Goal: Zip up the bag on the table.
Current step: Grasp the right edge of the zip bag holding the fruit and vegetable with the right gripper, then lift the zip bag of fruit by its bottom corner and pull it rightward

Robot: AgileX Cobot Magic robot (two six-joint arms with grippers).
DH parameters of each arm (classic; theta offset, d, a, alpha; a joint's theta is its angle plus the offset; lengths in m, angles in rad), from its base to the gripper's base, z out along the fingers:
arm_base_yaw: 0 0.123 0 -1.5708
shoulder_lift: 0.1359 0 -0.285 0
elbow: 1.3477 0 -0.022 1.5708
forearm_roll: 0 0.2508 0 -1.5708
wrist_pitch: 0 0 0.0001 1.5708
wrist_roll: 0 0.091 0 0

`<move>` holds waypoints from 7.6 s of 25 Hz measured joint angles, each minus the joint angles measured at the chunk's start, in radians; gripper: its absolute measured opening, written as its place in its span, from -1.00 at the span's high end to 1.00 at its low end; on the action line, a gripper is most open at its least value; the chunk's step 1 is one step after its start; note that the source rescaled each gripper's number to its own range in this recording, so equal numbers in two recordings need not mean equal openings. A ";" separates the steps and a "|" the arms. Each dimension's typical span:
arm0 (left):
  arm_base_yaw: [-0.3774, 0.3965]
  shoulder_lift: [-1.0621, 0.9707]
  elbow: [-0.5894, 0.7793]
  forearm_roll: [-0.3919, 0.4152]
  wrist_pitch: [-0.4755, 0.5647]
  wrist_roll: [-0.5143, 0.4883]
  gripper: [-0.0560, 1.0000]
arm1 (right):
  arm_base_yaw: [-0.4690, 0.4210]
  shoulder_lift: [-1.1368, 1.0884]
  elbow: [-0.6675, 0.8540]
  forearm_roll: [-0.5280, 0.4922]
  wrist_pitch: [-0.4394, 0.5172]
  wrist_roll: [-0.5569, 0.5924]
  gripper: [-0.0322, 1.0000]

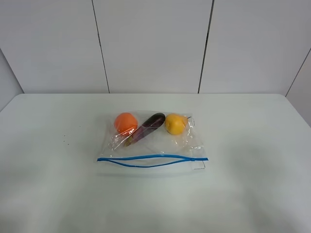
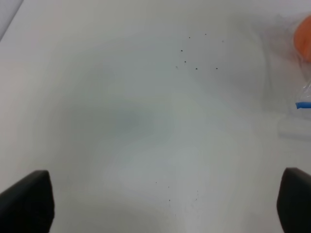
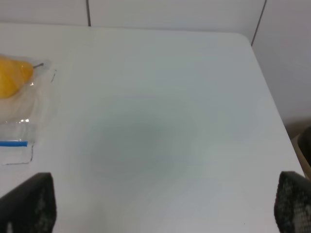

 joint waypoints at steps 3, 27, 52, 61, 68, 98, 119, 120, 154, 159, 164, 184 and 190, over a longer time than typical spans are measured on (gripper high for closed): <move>0.000 0.000 0.000 0.000 0.000 0.000 -1.00 | 0.000 0.000 0.000 0.000 0.000 0.000 -1.00; 0.000 0.000 0.000 0.000 0.000 0.000 -1.00 | 0.000 0.212 -0.032 0.069 -0.089 -0.083 -1.00; 0.000 0.000 0.000 0.000 0.000 0.000 -1.00 | -0.206 1.897 -0.428 1.242 0.116 -1.137 -1.00; 0.000 0.000 0.000 0.000 0.000 0.000 -1.00 | -0.209 2.127 -0.519 1.246 0.183 -1.168 -1.00; 0.000 0.000 0.000 0.000 0.000 0.000 -1.00 | -0.171 2.155 -0.532 1.255 0.183 -1.183 -1.00; 0.000 0.000 0.000 0.000 0.000 0.000 -1.00 | -0.058 2.155 -0.536 1.344 0.184 -1.178 -1.00; 0.000 0.000 0.000 0.000 0.000 0.000 -1.00 | -0.026 2.156 -0.536 1.348 0.171 -1.163 -0.90; 0.000 0.000 0.000 0.000 0.000 0.000 -1.00 | -0.026 2.156 -0.536 1.348 0.166 -1.163 -0.80; 0.000 0.000 0.000 0.000 0.000 0.000 -1.00 | -0.026 2.156 -0.536 1.367 0.121 -1.133 0.94; 0.000 0.000 0.000 0.000 0.000 0.000 -1.00 | -0.026 2.156 -0.536 1.363 0.115 -1.141 0.94; 0.000 0.000 0.000 0.000 0.000 0.000 -1.00 | -0.026 2.156 -0.536 1.363 0.107 -1.199 0.94; 0.000 0.000 0.000 0.000 0.000 0.000 -1.00 | -0.026 2.156 -0.536 1.362 0.177 -1.129 0.94; 0.000 0.000 0.000 0.035 0.000 0.000 -1.00 | -0.026 2.156 -0.536 1.361 0.177 -1.100 0.94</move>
